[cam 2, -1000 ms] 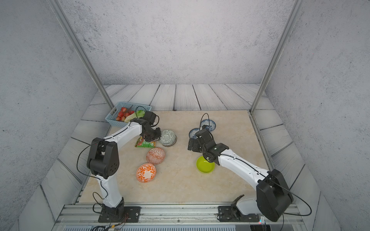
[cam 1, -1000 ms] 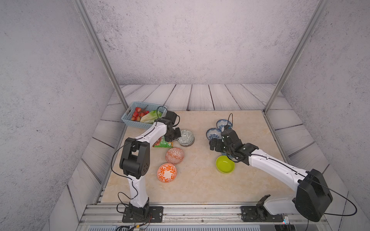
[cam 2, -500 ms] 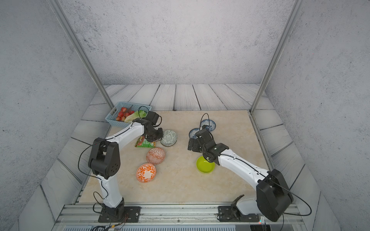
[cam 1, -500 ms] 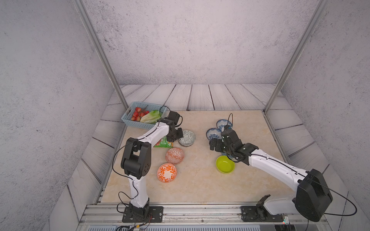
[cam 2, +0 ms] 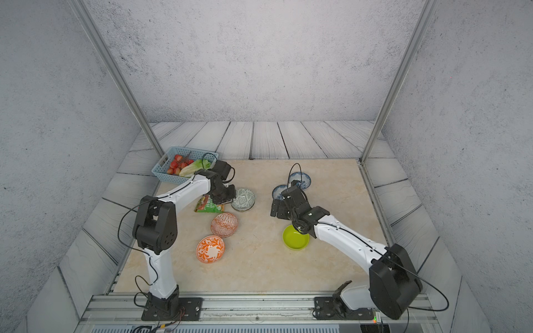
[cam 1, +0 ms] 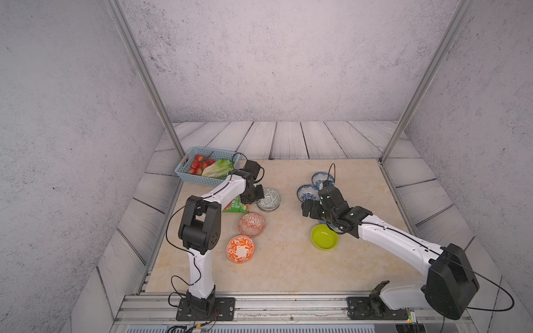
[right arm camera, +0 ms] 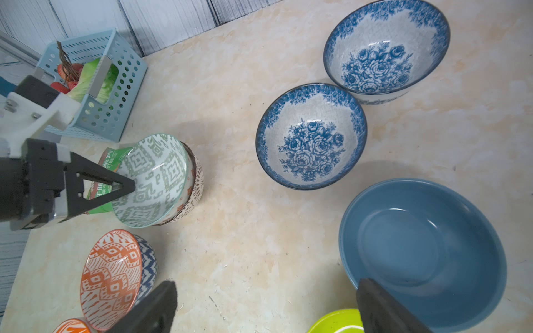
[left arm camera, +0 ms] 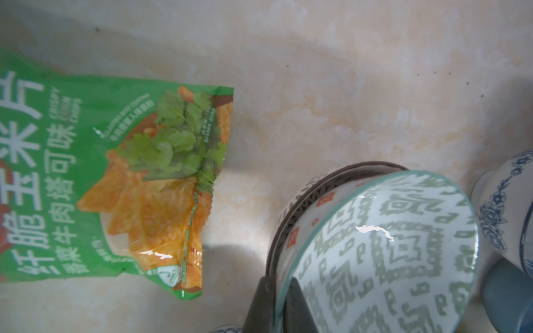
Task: Stack the bowls
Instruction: Place the bowl on the bowl.
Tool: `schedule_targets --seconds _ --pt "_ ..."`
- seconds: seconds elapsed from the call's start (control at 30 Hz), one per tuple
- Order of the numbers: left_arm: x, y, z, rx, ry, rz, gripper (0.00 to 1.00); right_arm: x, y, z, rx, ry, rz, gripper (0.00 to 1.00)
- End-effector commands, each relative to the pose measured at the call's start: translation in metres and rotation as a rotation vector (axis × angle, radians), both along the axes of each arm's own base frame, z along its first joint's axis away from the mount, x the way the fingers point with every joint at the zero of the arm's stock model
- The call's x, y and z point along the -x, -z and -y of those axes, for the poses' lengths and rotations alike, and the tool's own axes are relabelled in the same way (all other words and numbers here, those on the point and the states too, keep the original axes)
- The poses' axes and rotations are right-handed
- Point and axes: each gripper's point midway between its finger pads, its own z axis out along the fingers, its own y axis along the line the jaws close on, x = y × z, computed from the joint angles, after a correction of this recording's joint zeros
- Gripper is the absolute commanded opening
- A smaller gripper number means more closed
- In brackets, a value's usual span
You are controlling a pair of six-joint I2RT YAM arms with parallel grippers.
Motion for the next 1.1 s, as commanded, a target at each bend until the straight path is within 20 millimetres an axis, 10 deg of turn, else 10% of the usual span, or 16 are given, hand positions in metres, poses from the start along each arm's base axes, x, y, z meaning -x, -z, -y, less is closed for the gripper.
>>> schedule_targets --seconds 0.0,0.43,1.07 --pt "-0.004 -0.008 0.003 0.002 -0.002 0.009 0.00 0.003 0.003 -0.002 -0.004 -0.009 -0.014 0.98" --pt "-0.002 -0.015 0.001 0.000 -0.002 0.038 0.27 0.003 0.004 -0.002 -0.001 -0.009 -0.016 0.98" --pt "0.004 -0.023 0.004 0.041 0.010 0.076 0.00 0.004 0.004 -0.003 -0.003 -0.012 -0.021 0.96"
